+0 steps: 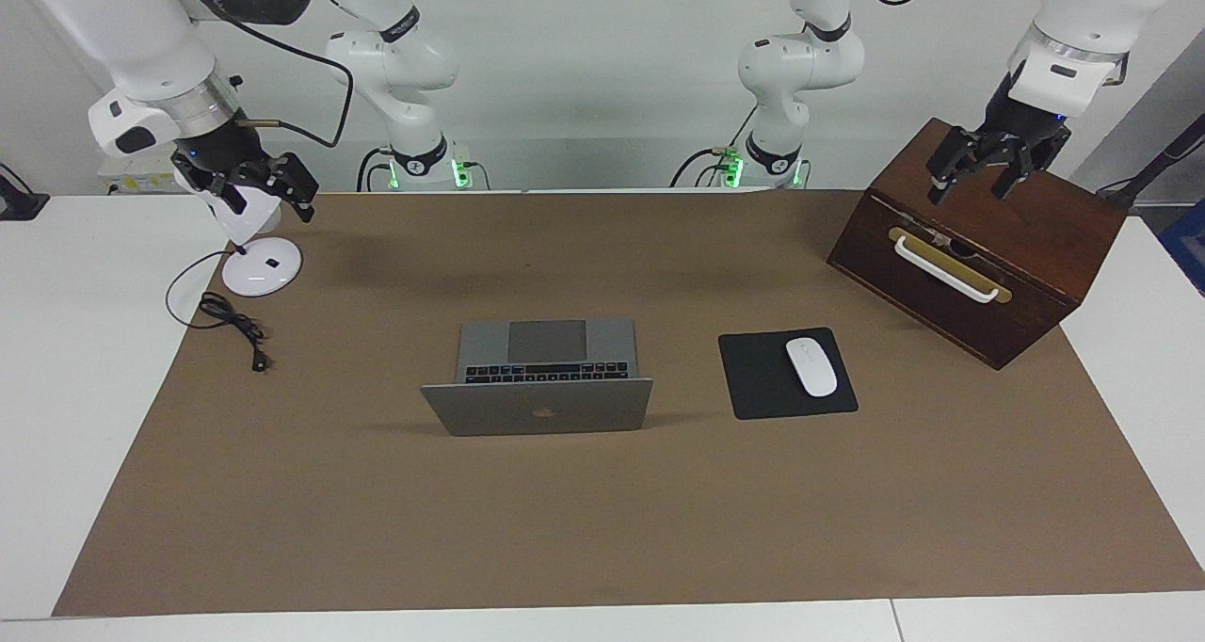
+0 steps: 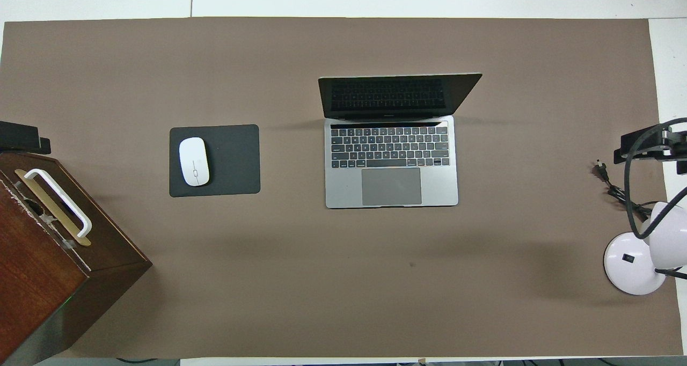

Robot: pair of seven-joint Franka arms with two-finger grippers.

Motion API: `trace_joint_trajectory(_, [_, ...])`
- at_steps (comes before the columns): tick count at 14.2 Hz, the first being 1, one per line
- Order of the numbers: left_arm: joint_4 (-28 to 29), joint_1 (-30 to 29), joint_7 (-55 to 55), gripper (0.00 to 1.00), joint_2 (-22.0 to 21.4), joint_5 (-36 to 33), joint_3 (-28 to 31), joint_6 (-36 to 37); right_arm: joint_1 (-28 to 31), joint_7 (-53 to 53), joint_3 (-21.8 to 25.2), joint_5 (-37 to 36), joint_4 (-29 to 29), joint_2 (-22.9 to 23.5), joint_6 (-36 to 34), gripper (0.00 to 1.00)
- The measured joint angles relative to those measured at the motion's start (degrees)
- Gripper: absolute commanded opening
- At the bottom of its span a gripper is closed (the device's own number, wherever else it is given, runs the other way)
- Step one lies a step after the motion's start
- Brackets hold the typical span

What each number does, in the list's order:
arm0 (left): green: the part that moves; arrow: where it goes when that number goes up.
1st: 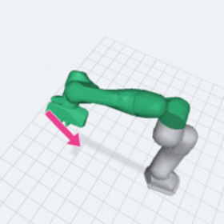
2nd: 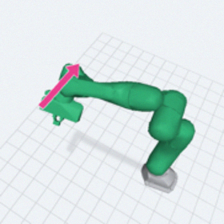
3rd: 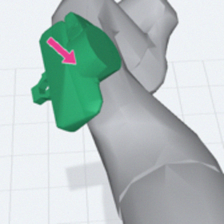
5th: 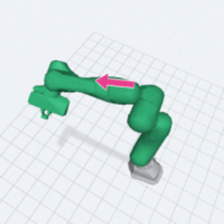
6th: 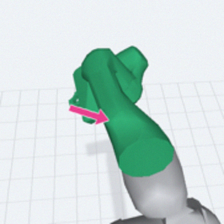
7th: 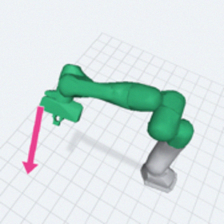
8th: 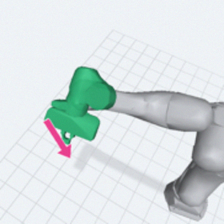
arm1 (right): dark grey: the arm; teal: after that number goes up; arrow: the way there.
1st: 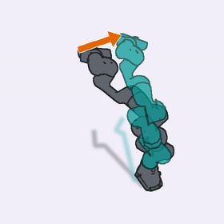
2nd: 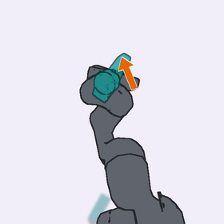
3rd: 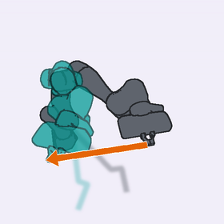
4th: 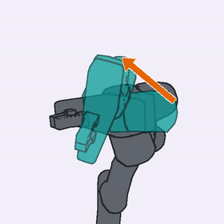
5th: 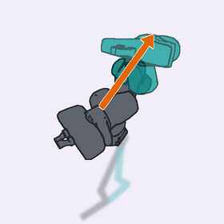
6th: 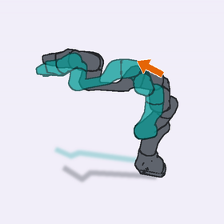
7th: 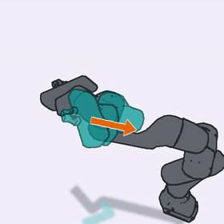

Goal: Close laptop with both arms

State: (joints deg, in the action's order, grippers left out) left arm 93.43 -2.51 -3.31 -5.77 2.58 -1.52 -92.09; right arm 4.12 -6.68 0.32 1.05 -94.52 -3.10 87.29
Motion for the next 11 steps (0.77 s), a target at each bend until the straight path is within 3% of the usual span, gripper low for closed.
trace_joint_trajectory(11, [0.7, 0.4, 5.6, 1.0, 0.0, 0.0, 0.2, -0.4, 0.0, 0.0, 0.1, 0.0, 0.6, 0.0, 1.1, 1.0])
